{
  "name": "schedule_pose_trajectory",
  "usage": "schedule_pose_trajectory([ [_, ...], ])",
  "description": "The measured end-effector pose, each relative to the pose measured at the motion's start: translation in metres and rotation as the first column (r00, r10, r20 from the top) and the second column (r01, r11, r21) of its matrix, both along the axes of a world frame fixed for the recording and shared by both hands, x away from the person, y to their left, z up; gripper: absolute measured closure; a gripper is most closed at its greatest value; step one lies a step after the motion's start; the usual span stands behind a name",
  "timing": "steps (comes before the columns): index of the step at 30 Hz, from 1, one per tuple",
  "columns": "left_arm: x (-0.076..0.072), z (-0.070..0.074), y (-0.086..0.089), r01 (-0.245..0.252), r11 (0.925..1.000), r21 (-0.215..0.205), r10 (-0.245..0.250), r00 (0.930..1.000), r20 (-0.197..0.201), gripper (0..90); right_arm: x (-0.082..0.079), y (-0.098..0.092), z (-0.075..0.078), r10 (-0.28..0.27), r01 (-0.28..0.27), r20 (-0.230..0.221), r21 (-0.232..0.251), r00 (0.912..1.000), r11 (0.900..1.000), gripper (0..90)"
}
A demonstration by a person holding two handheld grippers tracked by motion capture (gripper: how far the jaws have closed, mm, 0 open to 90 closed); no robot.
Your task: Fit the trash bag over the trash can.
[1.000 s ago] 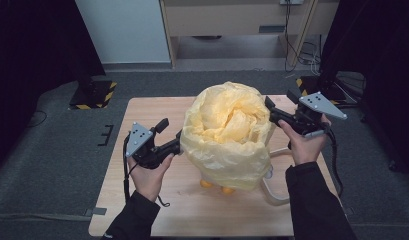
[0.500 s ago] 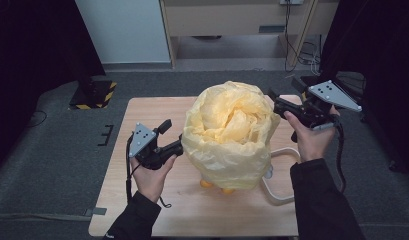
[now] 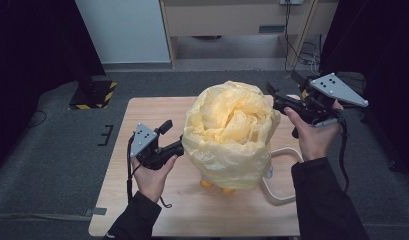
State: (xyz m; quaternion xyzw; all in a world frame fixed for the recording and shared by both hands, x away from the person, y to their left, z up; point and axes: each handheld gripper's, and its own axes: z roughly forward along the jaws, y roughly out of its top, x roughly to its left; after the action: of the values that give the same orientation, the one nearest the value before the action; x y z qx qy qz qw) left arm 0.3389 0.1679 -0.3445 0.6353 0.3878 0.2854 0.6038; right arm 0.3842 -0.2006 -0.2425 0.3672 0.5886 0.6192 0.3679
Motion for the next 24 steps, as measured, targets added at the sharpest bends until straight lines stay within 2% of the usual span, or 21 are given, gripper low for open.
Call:
schedule_pose_trajectory([
  [2, 0.0, -0.001, 0.0, 0.004, 1.0, -0.005, -0.004, 1.0, -0.005, 31.6, -0.002, 0.004, 0.004, 0.045, -0.045, 0.006, 0.012, 0.999, 0.999, 21.8],
  [4, 0.001, -0.001, 0.0, 0.005, 1.0, -0.006, -0.005, 1.0, -0.006, 31.6, -0.004, 0.008, 0.007, 0.082, -0.083, 0.013, 0.004, 0.9965, 0.997, 21.6],
  [7, 0.001, -0.001, 0.0, 0.006, 1.0, -0.006, -0.006, 1.0, -0.006, 31.6, -0.006, 0.014, 0.011, 0.146, -0.146, 0.016, 0.01, 0.9891, 0.989, 21.3],
  [8, 0.001, -0.001, 0.0, 0.006, 1.0, -0.006, -0.006, 1.0, -0.006, 31.6, -0.006, 0.014, 0.011, 0.146, -0.146, 0.016, 0.01, 0.9891, 0.989, 21.3],
  [9, 0.001, -0.001, 0.0, 0.006, 1.0, -0.007, -0.006, 1.0, -0.006, 31.6, -0.007, 0.018, 0.014, 0.179, -0.179, 0.02, 0.001, 0.9837, 0.984, 21.1],
  [14, 0.001, -0.002, 0.0, 0.007, 1.0, -0.006, -0.007, 0.9999, -0.009, 31.6, -0.008, 0.024, 0.018, 0.22, -0.22, 0.017, -0.008, 0.9754, 0.976, 20.9],
  [17, 0.001, -0.002, 0.0, 0.003, 1.0, -0.003, -0.003, 1.0, -0.007, 31.6, -0.008, 0.031, 0.022, 0.256, -0.256, 0.014, -0.009, 0.9666, 0.967, 21.0],
  [20, 0.001, -0.002, 0.0, 0.002, 1.0, -0.004, -0.003, 1.0, -0.008, 31.6, -0.008, 0.035, 0.024, 0.271, -0.271, 0.003, -0.02, 0.9625, 0.962, 21.0],
  [21, 0.002, -0.002, 0.0, 0.007, 0.9999, -0.008, -0.007, 0.9999, -0.011, 31.6, -0.007, 0.04, 0.026, 0.288, -0.288, -0.008, -0.024, 0.9577, 0.957, 21.0],
  [24, 0.002, -0.002, 0.0, 0.003, 1.0, -0.004, -0.003, 1.0, -0.009, 31.6, -0.004, 0.047, 0.029, 0.308, -0.308, -0.021, -0.024, 0.9513, 0.951, 21.0],
])
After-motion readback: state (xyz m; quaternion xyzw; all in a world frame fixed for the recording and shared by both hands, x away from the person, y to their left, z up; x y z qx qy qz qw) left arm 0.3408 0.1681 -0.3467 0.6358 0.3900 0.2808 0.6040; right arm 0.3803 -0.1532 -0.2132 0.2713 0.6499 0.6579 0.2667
